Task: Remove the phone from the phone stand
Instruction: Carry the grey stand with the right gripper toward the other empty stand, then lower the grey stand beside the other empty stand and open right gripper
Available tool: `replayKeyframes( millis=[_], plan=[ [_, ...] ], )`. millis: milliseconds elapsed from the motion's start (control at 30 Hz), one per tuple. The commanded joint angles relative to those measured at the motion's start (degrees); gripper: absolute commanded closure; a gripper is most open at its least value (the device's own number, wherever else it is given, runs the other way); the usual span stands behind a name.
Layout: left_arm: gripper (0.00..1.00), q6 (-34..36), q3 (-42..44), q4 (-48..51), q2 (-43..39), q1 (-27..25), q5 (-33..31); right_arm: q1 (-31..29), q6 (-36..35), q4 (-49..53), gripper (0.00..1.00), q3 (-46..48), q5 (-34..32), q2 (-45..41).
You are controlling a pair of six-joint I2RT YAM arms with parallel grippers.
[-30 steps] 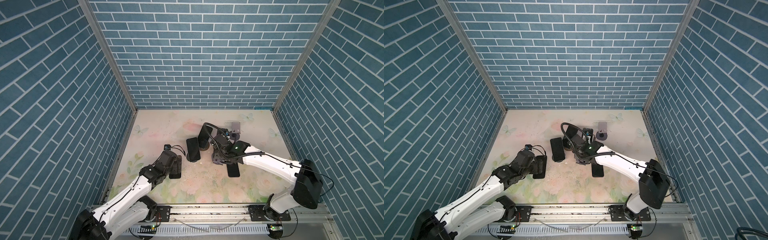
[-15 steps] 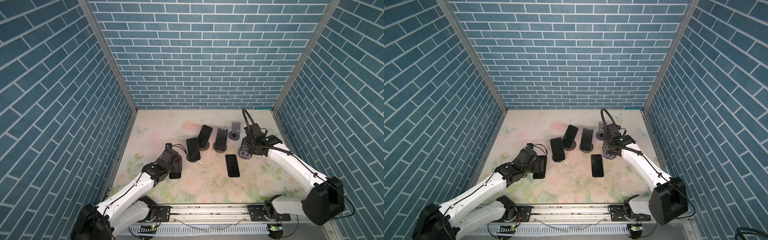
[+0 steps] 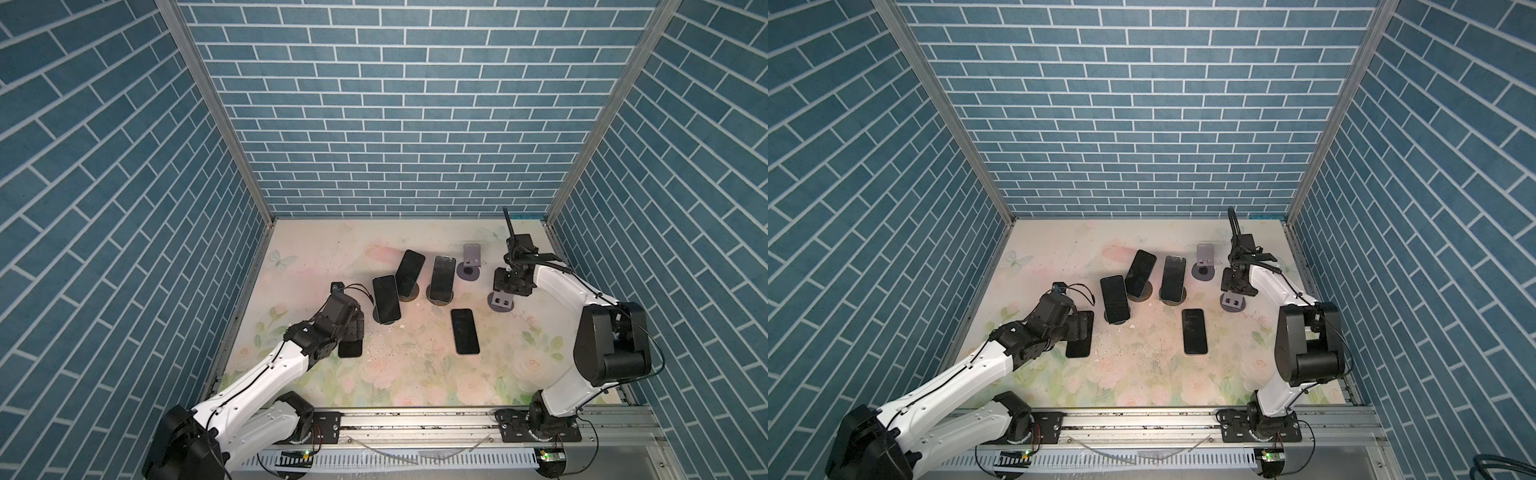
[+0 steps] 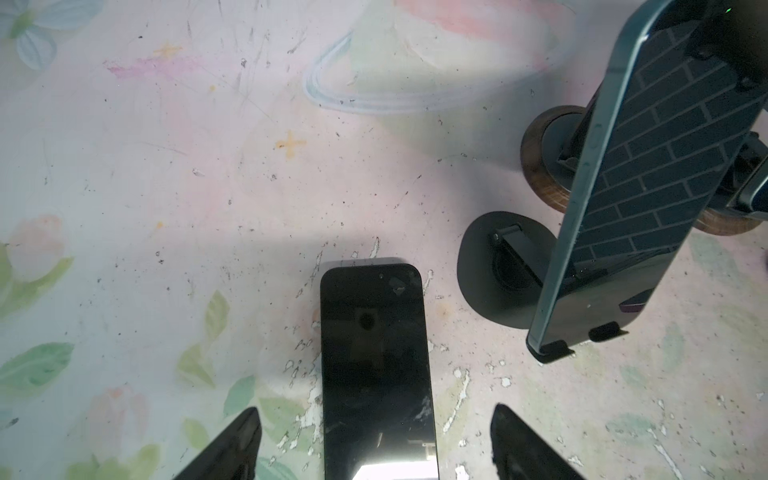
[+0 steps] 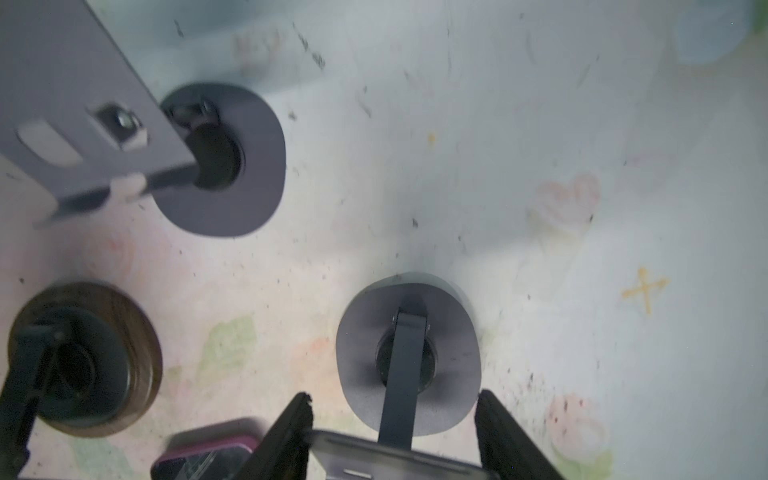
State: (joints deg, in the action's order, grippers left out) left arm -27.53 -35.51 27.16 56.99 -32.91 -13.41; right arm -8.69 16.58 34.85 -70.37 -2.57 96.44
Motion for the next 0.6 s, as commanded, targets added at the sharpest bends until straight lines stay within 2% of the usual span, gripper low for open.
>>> replayKeyframes(
  millis=[0, 300, 567],
  plan=[
    [0.13, 0.55, -1.36, 2.45, -0.36, 0.32, -1.36, 1.12, -8.14, -1.97, 0.49, -7.48, 2.77, 3.55],
    [0.13, 0.45, -1.57, 3.29, -0.46, 0.33, -1.10, 2.92, -17.23, -1.72, 0.47, -17.41, 5.53, 14.87],
    [0.11, 2.60, -2.13, 3.21, -1.11, 0.29, -0.06, 3.24, -20.29, -0.94, 0.43, -19.28, 6.61, 18.92]
  ],
)
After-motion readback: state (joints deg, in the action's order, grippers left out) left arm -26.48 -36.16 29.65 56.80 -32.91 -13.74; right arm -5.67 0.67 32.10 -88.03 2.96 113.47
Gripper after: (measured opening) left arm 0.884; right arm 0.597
